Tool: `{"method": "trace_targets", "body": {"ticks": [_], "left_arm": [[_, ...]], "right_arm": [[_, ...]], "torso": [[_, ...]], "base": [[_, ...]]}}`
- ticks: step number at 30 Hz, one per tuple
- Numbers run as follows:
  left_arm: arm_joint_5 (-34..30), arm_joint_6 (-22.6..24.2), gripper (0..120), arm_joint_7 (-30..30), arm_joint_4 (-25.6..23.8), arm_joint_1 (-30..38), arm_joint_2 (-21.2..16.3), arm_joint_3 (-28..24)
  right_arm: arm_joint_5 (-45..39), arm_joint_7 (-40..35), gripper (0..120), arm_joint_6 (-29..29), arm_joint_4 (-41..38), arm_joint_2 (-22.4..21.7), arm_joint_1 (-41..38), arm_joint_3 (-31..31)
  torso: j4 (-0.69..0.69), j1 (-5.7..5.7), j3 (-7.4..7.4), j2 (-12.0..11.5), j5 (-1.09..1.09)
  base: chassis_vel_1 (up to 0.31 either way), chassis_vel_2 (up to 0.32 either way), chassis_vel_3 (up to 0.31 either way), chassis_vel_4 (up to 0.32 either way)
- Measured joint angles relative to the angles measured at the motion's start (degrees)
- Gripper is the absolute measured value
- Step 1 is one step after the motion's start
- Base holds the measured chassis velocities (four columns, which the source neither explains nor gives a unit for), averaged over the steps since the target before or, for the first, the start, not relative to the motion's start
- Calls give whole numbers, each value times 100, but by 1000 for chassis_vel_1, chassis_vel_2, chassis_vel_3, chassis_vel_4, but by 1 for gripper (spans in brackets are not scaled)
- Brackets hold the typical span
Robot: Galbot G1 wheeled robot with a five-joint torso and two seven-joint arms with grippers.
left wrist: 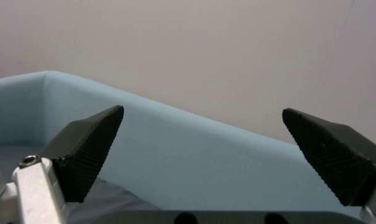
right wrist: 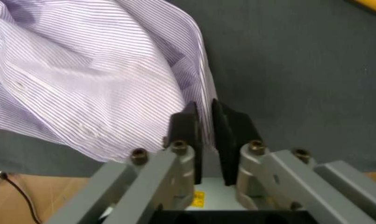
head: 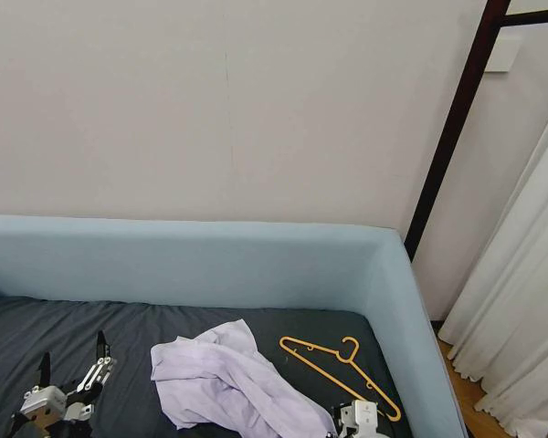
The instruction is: Pick up the clothes from the sofa and hang them on the clothes hanger.
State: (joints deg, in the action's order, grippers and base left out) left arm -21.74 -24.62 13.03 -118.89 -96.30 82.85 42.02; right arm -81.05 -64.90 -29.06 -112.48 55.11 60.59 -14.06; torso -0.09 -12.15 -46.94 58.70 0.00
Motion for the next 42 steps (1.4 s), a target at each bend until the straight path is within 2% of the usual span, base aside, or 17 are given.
{"method": "trace_targets", "body": {"ticks": [2, 12, 15, 17, 21, 22, 25, 26, 27, 29, 30, 31, 34, 35, 36, 40, 42], "left_arm": [[0, -1, 100, 0, 0, 5, -6, -3], [-19, -1, 100, 2, 23, 26, -53, -4], [-34, -1, 100, 4, 30, 31, -71, -2], [-48, -1, 100, 7, 38, 41, -89, 1], [-50, 1, 100, 6, 38, 83, -116, -35], [-50, 1, 100, 6, 38, 83, -116, -35], [-64, 8, 100, 0, 33, 150, -173, -85], [-64, 8, 100, 0, 33, 150, -173, -85], [-85, 9, 100, -5, 34, 180, -198, -99], [-279, 13, 100, -9, 49, 293, -312, -149], [-369, 20, 100, -10, 49, 321, -351, -167], [-369, 20, 100, -10, 49, 321, -351, -167], [-898, 69, 100, -55, -5, 561, -580, -281], [-977, 62, 100, -103, -20, 615, -615, -314], [-977, 62, 100, -103, -20, 615, -615, -314], [-1444, 37, 100, -385, -91, 829, -860, -447], [-1542, 36, 100, -458, -93, 876, -932, -451]], "right_arm": [[2, -16, 0, -25, -42, -31, 12, -6], [214, 85, 0, -63, -143, -112, 33, -69], [942, 539, 0, 131, -175, -250, -33, -108], [1662, 1100, 0, 387, -204, -441, -220, -82], [2069, 1947, 0, 627, -226, -804, -833, 161], [2069, 1947, 0, 627, -226, -804, -833, 161], [2372, 2883, 0, 888, -99, -1202, -1517, 188], [2372, 2883, 0, 888, -99, -1202, -1517, 188], [2465, 3223, 0, 992, -34, -1325, -1747, 177], [2835, 4509, 0, 1536, 350, -1695, -2637, 29], [2898, 4881, 0, 1694, 495, -1756, -2928, -33], [2898, 4881, 0, 1694, 495, -1756, -2928, -33], [2730, 6202, 0, 2500, 1195, -1713, -4786, -510], [2643, 6358, 0, 2632, 1306, -1640, -5123, -639], [2643, 6358, 0, 2632, 1306, -1640, -5123, -639], [2062, 6735, 0, 2949, 1481, -1290, -6427, -1314], [1978, 6765, 0, 2986, 1479, -1233, -6580, -1409]], "torso": [[0, 0, 0, 0, 0], [0, 0, 0, 0, 0], [0, 0, 0, 0, 1], [-1, 0, 0, 0, 0], [0, 0, 0, 0, 1], [0, 0, 0, 0, 1], [1, 0, -1, 0, 1], [1, 0, -1, 0, 1], [1, 0, -1, 0, 1], [-1, 0, -1, 0, 0], [-1, 0, -1, 0, 1], [-1, 0, -1, 0, 1], [1, 0, -1, -1, -3], [0, 0, -1, -1, -3], [0, 0, -1, -1, -3], [0, 0, -1, -1, -3], [1, 0, -1, -1, -3]], "base": [[0, 0, 0, 0], [0, 0, 0, 0], [0, 0, 0, 0], [0, 0, 0, 0], [0, 0, 0, 0], [0, 0, 0, 0], [0, 0, 0, 0], [0, 0, 0, 0], [0, 0, 0, 0], [0, 0, 0, 0], [0, 0, 0, 0], [0, 0, 0, 0], [0, 0, 0, 0], [0, 0, 0, 0], [0, 0, 0, 0], [0, 0, 0, 0], [0, 0, 0, 0]]}}
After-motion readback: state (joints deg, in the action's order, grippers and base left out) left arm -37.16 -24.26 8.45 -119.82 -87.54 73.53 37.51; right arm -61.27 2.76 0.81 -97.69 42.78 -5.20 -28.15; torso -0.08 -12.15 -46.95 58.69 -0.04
